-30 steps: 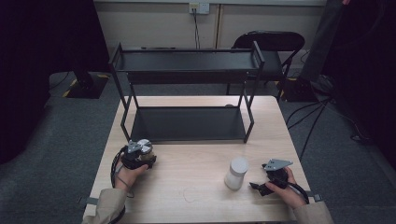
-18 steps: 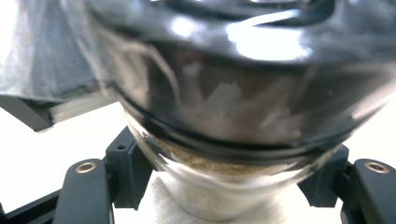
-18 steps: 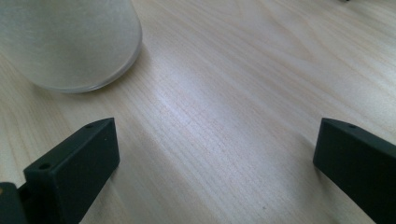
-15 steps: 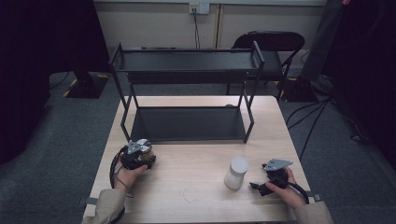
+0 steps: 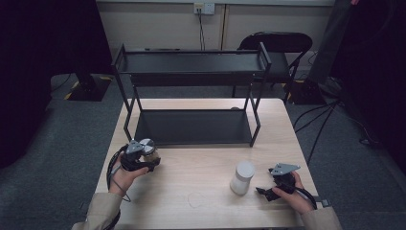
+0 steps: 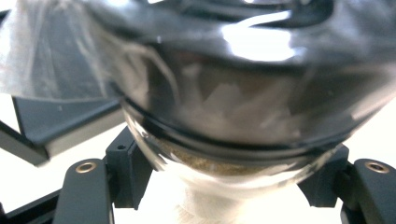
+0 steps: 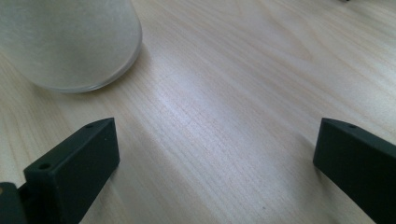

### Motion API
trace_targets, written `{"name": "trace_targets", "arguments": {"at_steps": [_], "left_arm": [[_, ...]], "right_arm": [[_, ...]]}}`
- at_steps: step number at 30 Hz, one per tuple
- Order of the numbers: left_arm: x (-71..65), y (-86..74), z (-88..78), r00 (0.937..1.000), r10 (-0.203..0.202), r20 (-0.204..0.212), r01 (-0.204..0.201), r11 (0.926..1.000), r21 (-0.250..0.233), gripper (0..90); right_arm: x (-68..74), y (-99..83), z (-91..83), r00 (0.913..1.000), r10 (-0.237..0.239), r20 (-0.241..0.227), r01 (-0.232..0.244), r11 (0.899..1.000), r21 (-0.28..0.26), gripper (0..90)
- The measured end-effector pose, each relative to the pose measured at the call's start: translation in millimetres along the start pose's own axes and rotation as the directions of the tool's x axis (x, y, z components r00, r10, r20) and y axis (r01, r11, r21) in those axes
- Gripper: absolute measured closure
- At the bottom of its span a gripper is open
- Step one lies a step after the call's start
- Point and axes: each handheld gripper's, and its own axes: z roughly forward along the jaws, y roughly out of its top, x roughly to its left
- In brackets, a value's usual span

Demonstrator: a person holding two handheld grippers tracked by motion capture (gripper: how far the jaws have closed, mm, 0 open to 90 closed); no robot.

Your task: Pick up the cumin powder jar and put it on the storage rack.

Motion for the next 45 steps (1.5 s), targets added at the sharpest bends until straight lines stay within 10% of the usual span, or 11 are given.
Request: {"name": "trace_targets", "arguments": {"at_steps": [25, 45], "left_arm": [[-1.6, 124.9, -56.8, 0.9879, 0.086, 0.129, -0.084, 0.9962, -0.025, 30.8], [2.5, 228.7, -74.2, 0.9923, 0.098, 0.076, -0.096, 0.9949, -0.031, 30.8]], "right_arm": [[0.0, -0.1, 0.0, 1.0000, 0.000, 0.000, 0.000, 1.000, 0.000, 0.0], [-0.3, -0.2, 0.1, 1.0000, 0.001, -0.001, -0.001, 1.000, -0.001, 0.0]]}}
